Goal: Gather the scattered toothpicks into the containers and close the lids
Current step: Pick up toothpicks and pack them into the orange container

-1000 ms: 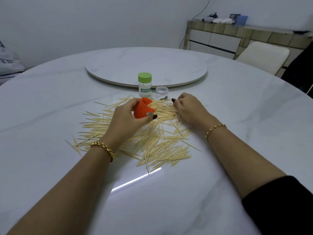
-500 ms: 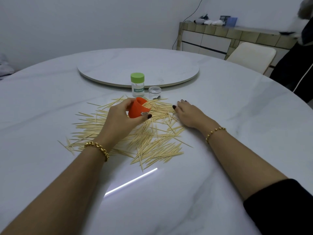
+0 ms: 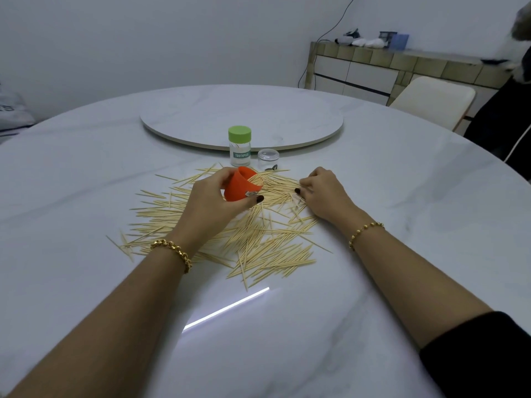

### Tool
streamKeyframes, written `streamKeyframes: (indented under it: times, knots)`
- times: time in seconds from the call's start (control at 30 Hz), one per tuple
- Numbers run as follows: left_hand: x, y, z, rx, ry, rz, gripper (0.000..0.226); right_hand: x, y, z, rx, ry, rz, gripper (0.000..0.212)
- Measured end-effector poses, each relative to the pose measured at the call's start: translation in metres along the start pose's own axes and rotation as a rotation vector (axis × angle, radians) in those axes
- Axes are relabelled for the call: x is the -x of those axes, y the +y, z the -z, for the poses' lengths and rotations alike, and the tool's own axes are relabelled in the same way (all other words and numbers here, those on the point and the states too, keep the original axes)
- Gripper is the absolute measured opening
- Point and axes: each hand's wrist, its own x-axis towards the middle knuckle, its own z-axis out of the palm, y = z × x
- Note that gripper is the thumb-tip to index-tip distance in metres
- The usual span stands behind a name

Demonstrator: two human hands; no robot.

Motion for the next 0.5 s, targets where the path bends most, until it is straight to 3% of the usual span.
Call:
streamKeyframes:
  times: [0.2, 0.5]
  knots:
    - [0.000, -0.001, 0.000, -0.018, -0.012, -0.007, 0.059, 0.002, -0.005, -0.002, -0.022, 0.124, 0.025, 0.020]
    - [-0.002, -0.003, 0.002, -0.018, -0.005, -0.003, 0.059, 0.003, -0.010, -0.002, -0.030, 0.178, 0.056, 0.019]
